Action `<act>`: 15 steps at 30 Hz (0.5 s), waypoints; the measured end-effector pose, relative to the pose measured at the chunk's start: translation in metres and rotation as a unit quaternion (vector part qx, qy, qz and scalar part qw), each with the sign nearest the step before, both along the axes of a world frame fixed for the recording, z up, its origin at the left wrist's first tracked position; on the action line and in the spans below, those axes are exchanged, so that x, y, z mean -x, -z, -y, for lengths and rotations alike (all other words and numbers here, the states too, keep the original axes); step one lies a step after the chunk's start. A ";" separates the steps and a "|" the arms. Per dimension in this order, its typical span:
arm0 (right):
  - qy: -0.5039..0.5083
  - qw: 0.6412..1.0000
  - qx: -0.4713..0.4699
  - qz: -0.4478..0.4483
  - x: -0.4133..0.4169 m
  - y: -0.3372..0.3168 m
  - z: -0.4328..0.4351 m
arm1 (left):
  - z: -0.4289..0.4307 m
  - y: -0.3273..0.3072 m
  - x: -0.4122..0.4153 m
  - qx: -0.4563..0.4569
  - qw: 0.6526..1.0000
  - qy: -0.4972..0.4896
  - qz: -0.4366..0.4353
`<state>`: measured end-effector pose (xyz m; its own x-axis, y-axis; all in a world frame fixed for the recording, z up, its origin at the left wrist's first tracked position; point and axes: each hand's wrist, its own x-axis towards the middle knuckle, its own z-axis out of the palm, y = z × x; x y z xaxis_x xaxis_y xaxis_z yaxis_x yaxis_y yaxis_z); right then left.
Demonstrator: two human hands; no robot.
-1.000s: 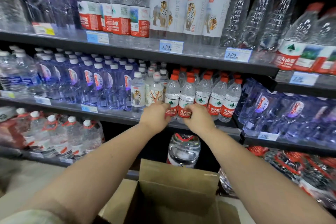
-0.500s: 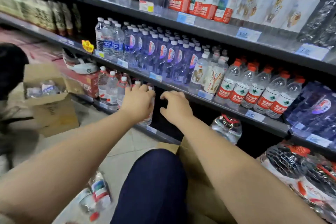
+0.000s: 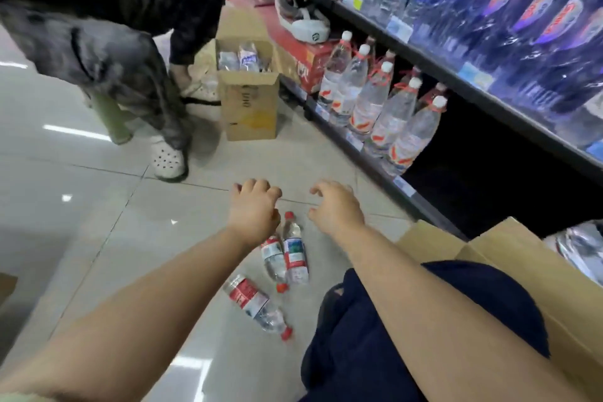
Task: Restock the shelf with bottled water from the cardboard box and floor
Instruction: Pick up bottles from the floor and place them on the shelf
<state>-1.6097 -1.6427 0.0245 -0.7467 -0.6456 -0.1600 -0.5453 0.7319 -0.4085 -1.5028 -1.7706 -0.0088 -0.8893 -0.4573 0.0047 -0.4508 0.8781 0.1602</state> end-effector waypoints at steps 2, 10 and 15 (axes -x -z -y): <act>0.004 1.000 -0.012 0.026 -0.006 0.030 0.013 | 0.007 0.031 -0.010 -0.016 0.999 -0.013 0.032; 0.073 0.980 -0.087 0.164 0.006 0.151 0.030 | 0.007 0.146 -0.015 -0.067 0.988 -0.033 0.134; 0.152 0.949 -0.108 0.255 0.024 0.230 0.027 | 0.011 0.211 -0.003 -0.107 0.979 -0.040 0.167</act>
<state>-1.6337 -1.6697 -0.2054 -0.6829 -0.3233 -0.6551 -0.0672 0.9207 -0.3844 -1.4995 -1.7816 -0.2197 -0.7862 -0.4850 -0.3830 -0.5756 0.8002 0.1683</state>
